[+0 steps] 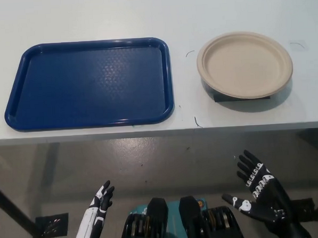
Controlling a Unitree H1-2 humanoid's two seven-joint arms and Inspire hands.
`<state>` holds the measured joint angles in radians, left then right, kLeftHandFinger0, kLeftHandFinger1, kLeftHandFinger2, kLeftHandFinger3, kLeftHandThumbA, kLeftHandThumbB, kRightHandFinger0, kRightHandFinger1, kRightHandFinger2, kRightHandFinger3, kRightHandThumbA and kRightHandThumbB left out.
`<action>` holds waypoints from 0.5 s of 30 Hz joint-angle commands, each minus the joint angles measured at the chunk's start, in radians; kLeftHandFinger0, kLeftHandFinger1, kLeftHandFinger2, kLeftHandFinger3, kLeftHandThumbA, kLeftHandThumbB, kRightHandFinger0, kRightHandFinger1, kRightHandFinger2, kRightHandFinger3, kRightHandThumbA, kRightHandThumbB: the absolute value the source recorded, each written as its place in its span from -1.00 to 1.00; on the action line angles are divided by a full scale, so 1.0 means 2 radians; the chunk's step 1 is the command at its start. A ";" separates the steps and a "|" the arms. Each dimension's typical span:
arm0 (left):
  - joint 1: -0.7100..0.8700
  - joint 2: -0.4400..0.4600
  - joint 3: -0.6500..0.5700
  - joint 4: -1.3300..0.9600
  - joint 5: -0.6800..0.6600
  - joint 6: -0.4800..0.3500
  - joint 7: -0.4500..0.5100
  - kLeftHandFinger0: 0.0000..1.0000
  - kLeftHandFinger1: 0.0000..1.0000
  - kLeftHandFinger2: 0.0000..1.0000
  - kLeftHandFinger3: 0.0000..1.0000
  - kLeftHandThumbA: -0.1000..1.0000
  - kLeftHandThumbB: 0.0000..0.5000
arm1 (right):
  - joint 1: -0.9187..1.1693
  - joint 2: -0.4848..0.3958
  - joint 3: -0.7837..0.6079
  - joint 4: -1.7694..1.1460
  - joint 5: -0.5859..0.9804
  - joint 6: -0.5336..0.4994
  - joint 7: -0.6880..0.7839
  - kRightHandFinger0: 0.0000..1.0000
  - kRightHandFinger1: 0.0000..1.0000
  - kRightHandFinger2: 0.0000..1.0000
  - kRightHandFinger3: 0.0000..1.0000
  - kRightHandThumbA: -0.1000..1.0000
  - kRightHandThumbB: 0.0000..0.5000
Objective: Use the right hand to pick up a plate from a leveled surface and place it into a tray on the left side
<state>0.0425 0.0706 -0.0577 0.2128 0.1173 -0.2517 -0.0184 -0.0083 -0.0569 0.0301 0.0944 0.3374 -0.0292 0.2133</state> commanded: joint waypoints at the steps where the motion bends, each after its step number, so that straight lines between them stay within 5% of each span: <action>1: -0.010 0.004 -0.003 -0.012 0.015 -0.021 0.007 1.00 1.00 1.00 1.00 1.00 -0.89 | -0.026 0.014 -0.068 -0.121 0.425 0.215 0.028 1.00 1.00 1.00 1.00 1.00 0.46; 15: -0.010 0.005 -0.001 -0.011 0.014 -0.014 0.006 1.00 1.00 1.00 1.00 1.00 -0.94 | -0.037 0.018 -0.090 -0.136 0.501 0.236 -0.030 1.00 1.00 1.00 1.00 1.00 0.46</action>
<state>0.0424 0.0706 -0.0574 0.2238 0.1187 -0.2464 -0.0193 -0.0087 -0.0531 -0.0244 0.0461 0.6191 0.1414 0.2048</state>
